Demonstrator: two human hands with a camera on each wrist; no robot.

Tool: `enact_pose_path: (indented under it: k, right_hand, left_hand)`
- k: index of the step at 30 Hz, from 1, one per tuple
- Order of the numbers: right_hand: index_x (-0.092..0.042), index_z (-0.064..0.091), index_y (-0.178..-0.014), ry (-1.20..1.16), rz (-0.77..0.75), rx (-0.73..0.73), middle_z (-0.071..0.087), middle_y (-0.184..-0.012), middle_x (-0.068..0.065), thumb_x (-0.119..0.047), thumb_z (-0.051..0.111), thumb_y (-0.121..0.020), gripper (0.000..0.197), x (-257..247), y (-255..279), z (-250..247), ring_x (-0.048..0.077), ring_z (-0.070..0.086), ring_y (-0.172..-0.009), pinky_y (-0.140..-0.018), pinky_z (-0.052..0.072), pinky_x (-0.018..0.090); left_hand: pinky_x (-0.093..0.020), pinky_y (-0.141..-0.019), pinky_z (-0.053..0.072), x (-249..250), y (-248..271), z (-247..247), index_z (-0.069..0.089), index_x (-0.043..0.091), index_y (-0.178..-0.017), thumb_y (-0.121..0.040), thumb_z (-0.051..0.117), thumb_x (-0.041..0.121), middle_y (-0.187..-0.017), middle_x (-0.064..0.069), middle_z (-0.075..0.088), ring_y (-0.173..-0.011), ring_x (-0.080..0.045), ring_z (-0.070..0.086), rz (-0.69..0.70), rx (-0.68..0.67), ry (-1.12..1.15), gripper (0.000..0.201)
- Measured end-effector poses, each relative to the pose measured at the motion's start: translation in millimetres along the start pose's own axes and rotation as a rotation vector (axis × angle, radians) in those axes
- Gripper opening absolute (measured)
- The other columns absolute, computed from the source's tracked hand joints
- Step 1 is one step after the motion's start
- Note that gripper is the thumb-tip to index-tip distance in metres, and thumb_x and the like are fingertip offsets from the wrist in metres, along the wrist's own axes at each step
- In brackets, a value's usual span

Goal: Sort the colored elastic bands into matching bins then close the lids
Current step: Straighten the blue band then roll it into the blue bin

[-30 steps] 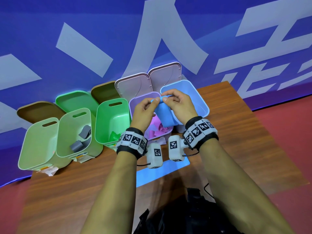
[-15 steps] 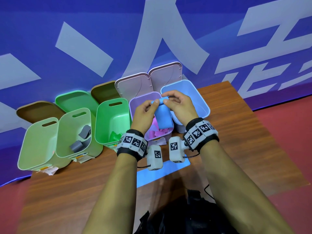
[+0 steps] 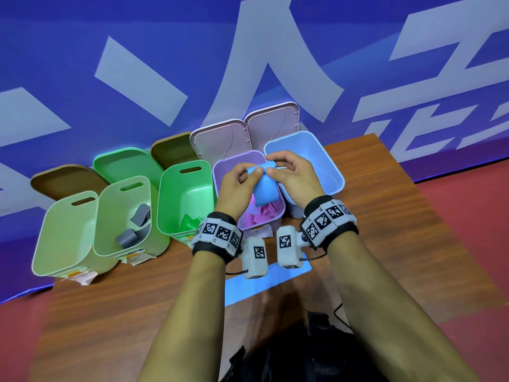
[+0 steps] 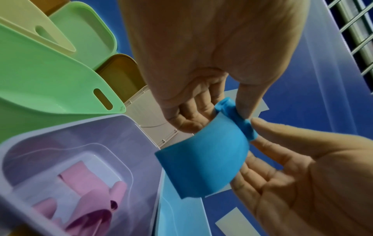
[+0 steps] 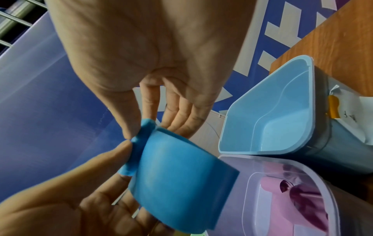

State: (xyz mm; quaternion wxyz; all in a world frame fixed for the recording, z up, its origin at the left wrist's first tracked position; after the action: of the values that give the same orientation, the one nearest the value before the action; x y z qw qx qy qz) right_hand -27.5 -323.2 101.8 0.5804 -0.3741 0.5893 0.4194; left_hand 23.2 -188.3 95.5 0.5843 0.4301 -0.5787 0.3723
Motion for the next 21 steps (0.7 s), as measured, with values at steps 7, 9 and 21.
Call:
enact_pose_path:
  k: [7,9,21]
  right_hand:
    - [-0.010,0.069,-0.099,0.030,-0.018,0.021,0.068,-0.090,0.003,-0.008,0.064,-0.093,0.007,0.2,0.1,0.4,0.012,0.063,-0.085,-0.084,0.052,0.025]
    - [-0.010,0.069,-0.100,0.039,-0.022,0.013,0.067,-0.093,0.005,-0.005,0.065,-0.091,0.011,-0.2,-0.8,-0.5,0.013,0.063,-0.088,-0.090,0.053,0.031]
    - [-0.016,0.067,-0.100,-0.013,0.002,0.016,0.069,-0.096,0.014,-0.006,0.067,-0.091,0.013,1.4,-2.3,-2.3,0.021,0.067,-0.089,-0.089,0.055,0.038]
  left_hand:
    - [-0.035,-0.078,0.052,-0.3,-0.7,-1.2,0.066,0.012,-0.095,-0.098,0.058,0.021,-0.087,0.000,0.067,-0.083,-0.015,0.062,-0.054,0.023,-0.030,0.013]
    - [-0.037,-0.079,0.053,-2.2,-0.2,-0.8,0.068,0.014,-0.091,-0.100,0.055,0.029,-0.087,-0.005,0.066,-0.083,-0.019,0.060,-0.079,0.028,-0.036,0.022]
    - [-0.029,-0.071,0.055,-4.9,-4.3,1.6,0.065,0.002,-0.108,-0.100,0.056,0.022,-0.092,-0.008,0.067,-0.084,-0.016,0.064,-0.064,0.025,-0.017,0.023]
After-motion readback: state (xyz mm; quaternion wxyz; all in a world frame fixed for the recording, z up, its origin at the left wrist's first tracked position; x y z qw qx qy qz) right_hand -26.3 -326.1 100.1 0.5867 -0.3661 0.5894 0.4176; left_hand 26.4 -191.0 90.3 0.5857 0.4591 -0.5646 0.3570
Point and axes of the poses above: each hand's wrist, its own y-axis away from the middle knuckle, its own z-axis out of the palm, x = y × z, the point moved 2 cm from there along -y, towards the middle knuckle
